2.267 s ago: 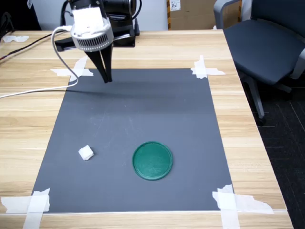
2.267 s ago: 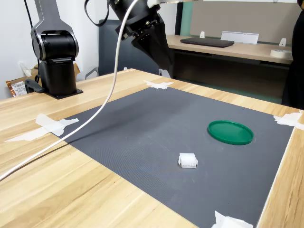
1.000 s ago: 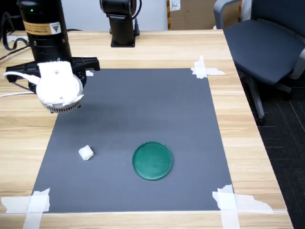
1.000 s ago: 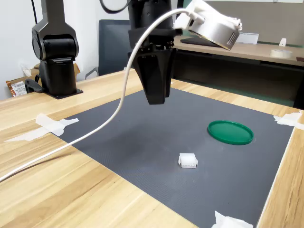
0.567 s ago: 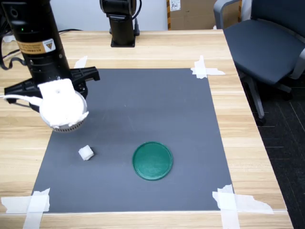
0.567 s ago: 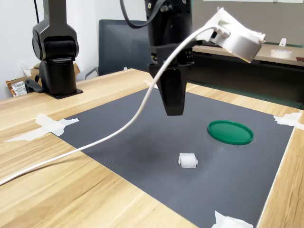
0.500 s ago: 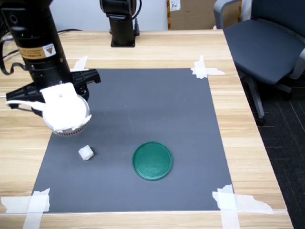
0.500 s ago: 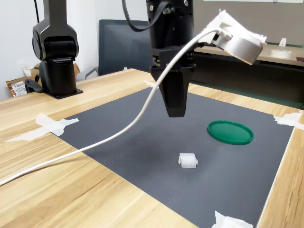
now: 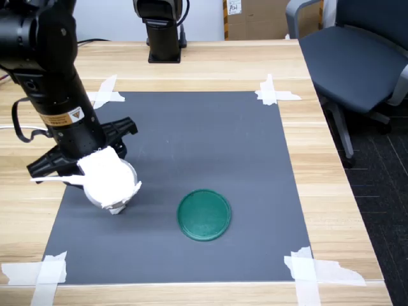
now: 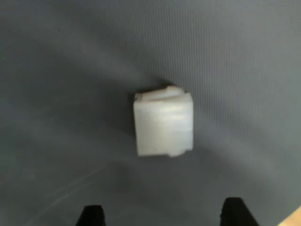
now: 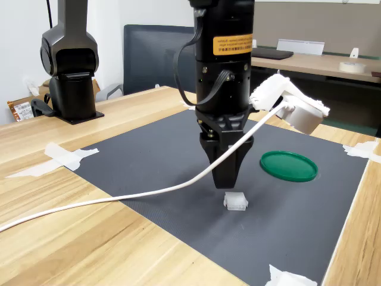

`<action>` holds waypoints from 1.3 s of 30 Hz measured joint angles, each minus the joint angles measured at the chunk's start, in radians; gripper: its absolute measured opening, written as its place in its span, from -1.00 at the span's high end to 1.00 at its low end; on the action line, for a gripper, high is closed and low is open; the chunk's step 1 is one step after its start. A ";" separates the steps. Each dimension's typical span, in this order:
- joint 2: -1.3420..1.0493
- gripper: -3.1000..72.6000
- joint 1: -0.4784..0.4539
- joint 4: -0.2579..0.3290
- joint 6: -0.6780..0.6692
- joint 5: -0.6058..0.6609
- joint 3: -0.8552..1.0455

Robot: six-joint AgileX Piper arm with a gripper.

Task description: Grasp a white terminal and put it in the green lid.

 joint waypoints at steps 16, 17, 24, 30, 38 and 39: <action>0.041 -0.37 0.000 0.015 -0.072 -0.039 0.000; 0.041 -0.37 0.000 0.018 -0.072 -0.044 0.000; 0.042 -0.37 0.004 0.054 -0.071 -0.062 0.000; 0.063 -0.37 0.035 0.044 -0.047 -0.061 -0.003; 0.070 -0.37 0.038 0.025 0.021 -0.061 -0.032; 0.070 -0.37 0.038 0.022 0.024 -0.060 -0.032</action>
